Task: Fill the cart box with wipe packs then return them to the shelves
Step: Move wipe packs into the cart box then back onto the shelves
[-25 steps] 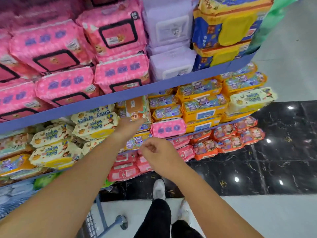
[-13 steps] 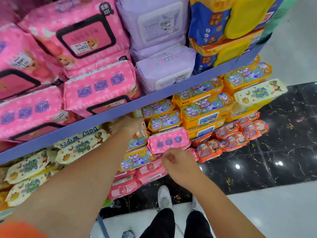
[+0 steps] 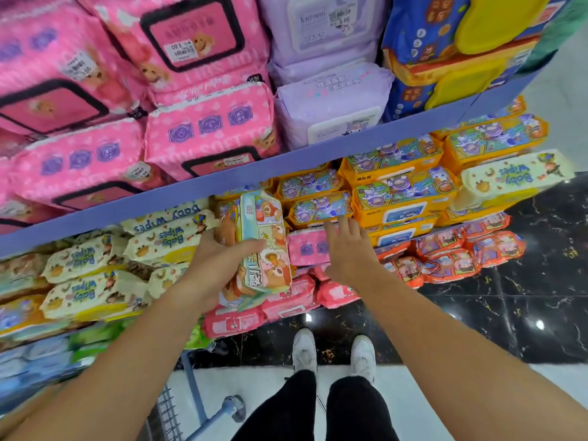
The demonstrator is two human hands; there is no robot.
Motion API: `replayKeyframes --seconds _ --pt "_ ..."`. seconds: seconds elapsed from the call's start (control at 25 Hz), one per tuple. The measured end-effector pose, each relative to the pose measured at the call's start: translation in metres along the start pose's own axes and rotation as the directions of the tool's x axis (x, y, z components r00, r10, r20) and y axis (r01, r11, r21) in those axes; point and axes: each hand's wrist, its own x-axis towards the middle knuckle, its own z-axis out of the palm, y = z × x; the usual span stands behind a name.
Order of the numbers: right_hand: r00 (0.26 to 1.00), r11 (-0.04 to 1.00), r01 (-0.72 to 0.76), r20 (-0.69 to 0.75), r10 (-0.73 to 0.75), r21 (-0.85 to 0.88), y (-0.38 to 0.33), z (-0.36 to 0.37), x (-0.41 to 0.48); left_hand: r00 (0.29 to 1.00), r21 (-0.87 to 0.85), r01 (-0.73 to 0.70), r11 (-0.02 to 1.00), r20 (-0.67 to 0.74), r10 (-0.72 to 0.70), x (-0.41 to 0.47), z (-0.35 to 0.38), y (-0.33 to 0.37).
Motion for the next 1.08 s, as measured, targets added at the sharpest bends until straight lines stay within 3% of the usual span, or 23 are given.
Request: replayKeyframes --seconds 0.08,0.24,0.44,0.64,0.8,1.08 --pt "0.998 0.983 0.064 0.037 -0.059 -0.169 0.003 0.007 0.014 0.998 -0.032 0.045 0.998 -0.038 -0.047 -0.028 -0.007 -0.017" --pt "0.987 0.929 0.153 0.017 -0.157 -0.336 0.003 0.017 0.036 0.988 -0.101 0.071 0.992 -0.130 -0.083 -0.070 -0.016 -0.045" --pt "0.964 0.920 0.257 0.007 -0.267 -0.295 0.004 -0.012 0.026 0.968 -0.199 0.038 0.979 -0.236 -0.085 -0.111 -0.027 -0.077" --pt "0.969 0.959 0.219 -0.078 -0.236 -0.182 -0.002 -0.071 -0.037 0.960 -0.243 0.034 0.969 -0.263 -0.099 -0.165 -0.047 -0.108" --pt "0.976 0.974 0.216 -0.020 -0.215 0.069 -0.044 -0.095 -0.110 0.953 -0.307 0.043 0.951 -0.272 -0.131 -0.201 -0.081 -0.157" --pt "0.955 0.881 0.282 -0.024 -0.295 0.380 -0.243 -0.068 -0.247 0.934 -0.430 -0.030 0.902 -0.333 -0.128 -0.301 -0.200 -0.286"
